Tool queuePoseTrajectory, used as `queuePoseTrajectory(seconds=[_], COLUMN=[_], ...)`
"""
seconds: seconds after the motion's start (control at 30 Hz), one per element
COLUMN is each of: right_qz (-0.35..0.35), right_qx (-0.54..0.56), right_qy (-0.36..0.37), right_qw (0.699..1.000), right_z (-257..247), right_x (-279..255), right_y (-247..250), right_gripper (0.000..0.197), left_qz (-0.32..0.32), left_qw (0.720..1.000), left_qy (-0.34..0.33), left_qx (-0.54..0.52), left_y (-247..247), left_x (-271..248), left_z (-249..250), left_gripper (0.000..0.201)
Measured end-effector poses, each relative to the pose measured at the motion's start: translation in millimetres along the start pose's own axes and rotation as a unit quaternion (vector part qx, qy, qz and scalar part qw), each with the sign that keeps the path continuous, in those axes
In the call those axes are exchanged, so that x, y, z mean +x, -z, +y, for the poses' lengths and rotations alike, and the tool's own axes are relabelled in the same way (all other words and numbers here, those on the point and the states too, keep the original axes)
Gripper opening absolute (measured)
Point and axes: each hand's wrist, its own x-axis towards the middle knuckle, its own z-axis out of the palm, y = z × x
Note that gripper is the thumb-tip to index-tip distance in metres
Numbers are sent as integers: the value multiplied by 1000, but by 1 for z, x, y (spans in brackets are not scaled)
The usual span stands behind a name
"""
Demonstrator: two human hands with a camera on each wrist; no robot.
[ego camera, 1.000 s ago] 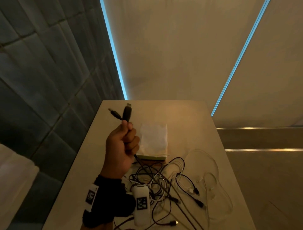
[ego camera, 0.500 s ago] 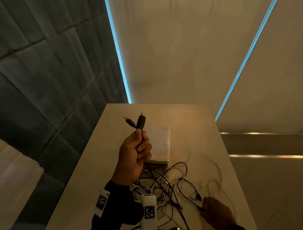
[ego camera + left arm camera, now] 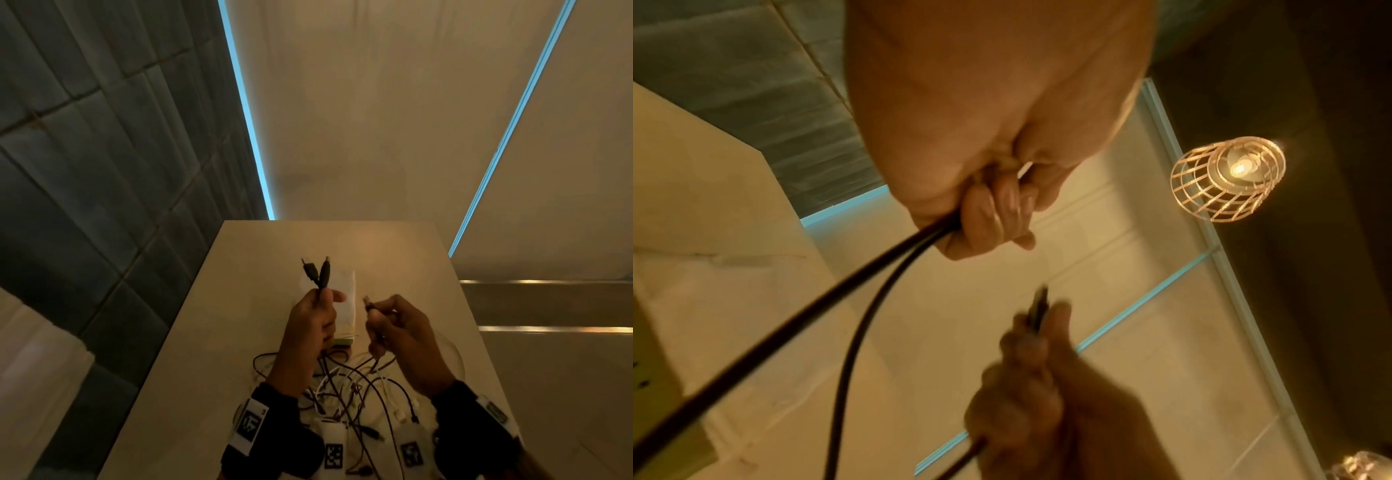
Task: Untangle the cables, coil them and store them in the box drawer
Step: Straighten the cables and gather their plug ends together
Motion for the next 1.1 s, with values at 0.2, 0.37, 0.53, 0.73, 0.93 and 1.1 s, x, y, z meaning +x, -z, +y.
queuePoseTrajectory(seconds=[0.2,0.37,0.53,0.73,0.93,1.1], right_qz=[-37,-73,-36,-103,-161,-156], right_qx=[85,-6,-16,-3,-85,-205], right_qy=[-9,-10,28,53,46,59], right_qw=[996,997,999,993,982,964], right_z=[-2,10,7,0,26,61], right_x=[4,-1,-1,11,15,20], right_y=[-37,-29,-34,-46,-44,-35], right_gripper=[17,12,18,23,24,36], left_qz=[43,113,75,115,95,91], left_qw=[997,989,993,987,978,981], left_qy=[-30,-90,-88,-99,-89,-111], left_qx=[53,13,39,47,-163,-127], left_y=[-7,3,-1,2,18,37], left_x=[-5,-3,-3,-1,-1,-1], left_z=[-10,-10,-12,-5,16,26], left_gripper=[28,31,35,40,37,33])
